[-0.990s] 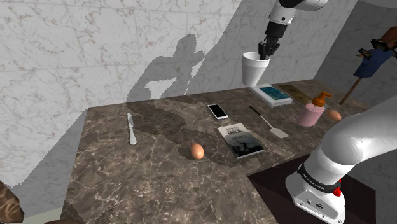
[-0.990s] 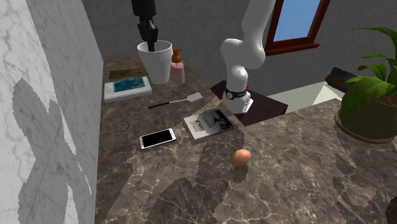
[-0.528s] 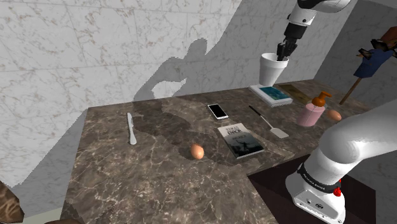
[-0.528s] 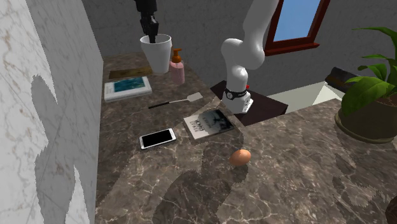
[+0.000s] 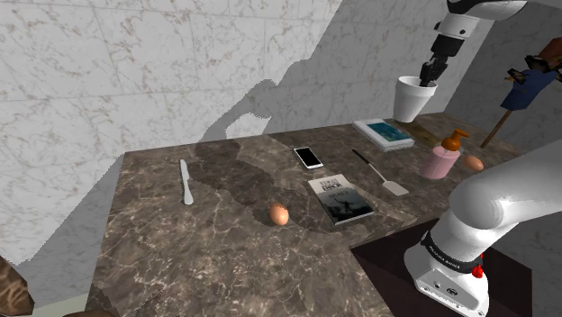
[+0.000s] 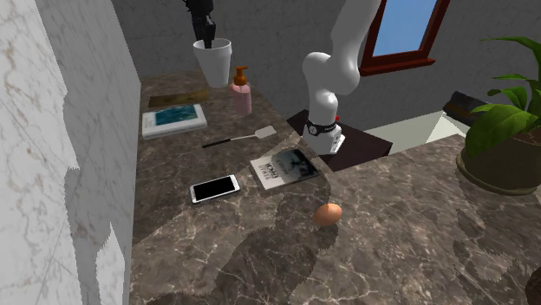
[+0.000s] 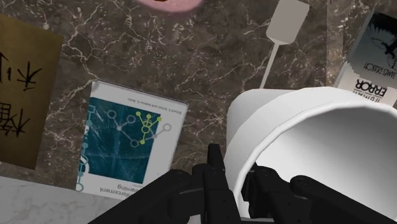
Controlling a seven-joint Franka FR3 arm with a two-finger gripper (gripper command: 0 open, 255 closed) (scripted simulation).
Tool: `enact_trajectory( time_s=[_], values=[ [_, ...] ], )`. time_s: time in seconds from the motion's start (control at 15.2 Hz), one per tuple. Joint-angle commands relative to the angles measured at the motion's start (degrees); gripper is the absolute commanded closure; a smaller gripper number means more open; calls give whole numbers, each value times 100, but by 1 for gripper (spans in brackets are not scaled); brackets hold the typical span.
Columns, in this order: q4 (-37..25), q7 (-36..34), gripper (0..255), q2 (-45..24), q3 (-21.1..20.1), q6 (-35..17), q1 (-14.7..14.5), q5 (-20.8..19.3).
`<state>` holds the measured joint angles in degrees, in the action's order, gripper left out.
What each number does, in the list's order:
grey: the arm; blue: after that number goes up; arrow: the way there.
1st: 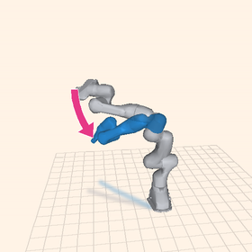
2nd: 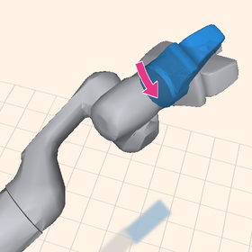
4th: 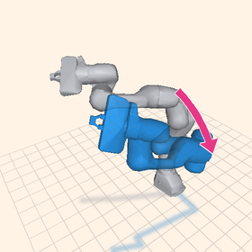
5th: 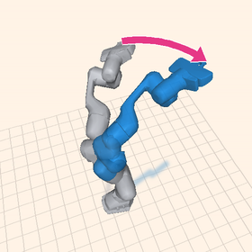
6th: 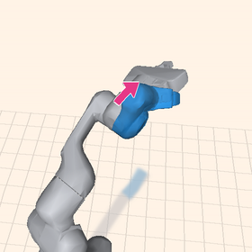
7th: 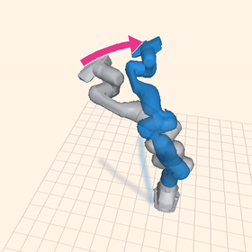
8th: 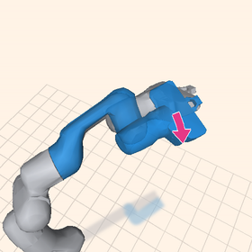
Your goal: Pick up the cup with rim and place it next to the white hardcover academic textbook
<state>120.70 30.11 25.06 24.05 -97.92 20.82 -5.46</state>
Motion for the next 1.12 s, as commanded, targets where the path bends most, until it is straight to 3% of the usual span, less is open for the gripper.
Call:
enact_trajectory(
  time_s=[0.0,0.66,1.06],
  values=[
    [-117,299,255,-99,224,11,72,-47],
    [-1109,1932,255,-1010,1476,123,341,51],
    [-2137,3272,255,-2182,2407,281,574,711]
  ],
)
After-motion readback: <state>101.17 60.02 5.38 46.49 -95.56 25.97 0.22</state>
